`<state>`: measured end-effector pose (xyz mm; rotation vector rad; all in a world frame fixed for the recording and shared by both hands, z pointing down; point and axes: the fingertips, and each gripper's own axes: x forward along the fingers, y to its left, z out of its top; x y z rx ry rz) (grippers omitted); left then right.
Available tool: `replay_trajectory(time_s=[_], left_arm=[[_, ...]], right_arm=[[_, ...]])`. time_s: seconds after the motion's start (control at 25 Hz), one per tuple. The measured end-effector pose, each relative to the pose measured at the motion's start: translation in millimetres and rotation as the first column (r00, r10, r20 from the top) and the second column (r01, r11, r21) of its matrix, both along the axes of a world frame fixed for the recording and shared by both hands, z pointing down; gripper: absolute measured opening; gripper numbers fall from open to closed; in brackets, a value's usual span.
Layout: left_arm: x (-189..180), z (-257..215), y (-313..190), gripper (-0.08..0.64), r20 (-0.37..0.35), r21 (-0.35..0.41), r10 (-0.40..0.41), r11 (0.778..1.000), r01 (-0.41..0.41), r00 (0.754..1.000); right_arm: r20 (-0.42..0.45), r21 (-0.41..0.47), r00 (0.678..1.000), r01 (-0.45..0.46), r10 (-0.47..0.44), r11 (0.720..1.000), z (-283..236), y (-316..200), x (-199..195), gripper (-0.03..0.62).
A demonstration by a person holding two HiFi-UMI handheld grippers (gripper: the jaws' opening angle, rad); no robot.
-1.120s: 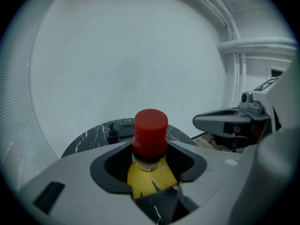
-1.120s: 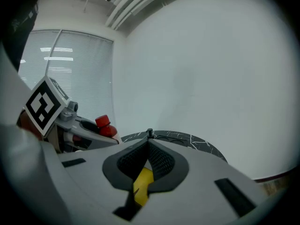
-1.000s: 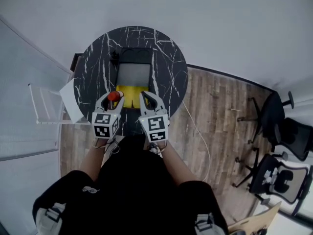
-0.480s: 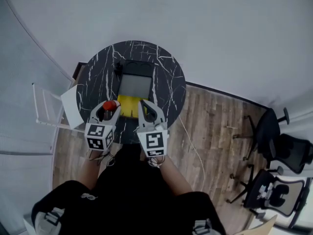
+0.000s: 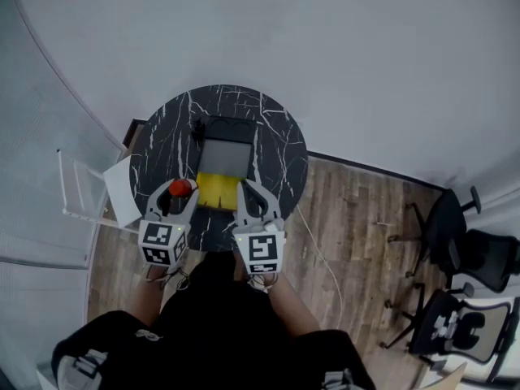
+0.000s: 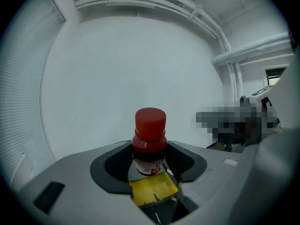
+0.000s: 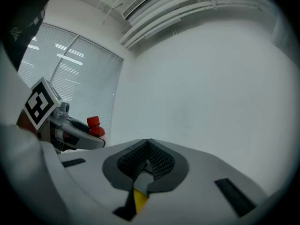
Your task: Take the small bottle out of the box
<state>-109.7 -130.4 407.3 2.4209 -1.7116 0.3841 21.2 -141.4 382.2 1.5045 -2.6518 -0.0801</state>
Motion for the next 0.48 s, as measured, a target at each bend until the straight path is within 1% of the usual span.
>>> replay_trajectory(time_s=[0.24, 0.4, 0.48], left_arm=[[9, -10, 2, 0.216, 0.006, 0.017, 0.022, 1.0, -0.022, 1.0], [12, -12, 0, 0.215, -0.023, 0.021, 0.033, 0.999, -0.033, 0.999], [12, -11, -1, 0.215, -0.022, 0.022, 0.03, 0.999, -0.03, 0.999]], right_arm=[[0.008, -0.018, 1.0, -0.011, 0.011, 1.0, -1, 2, 12, -0.006], [0.016, -0.014, 1.0, -0.019, 0.019, 1.0, -3, -1, 18, -0.006], [0.016, -0.009, 1.0, -0.024, 0.024, 1.0, -2, -2, 21, -0.006]])
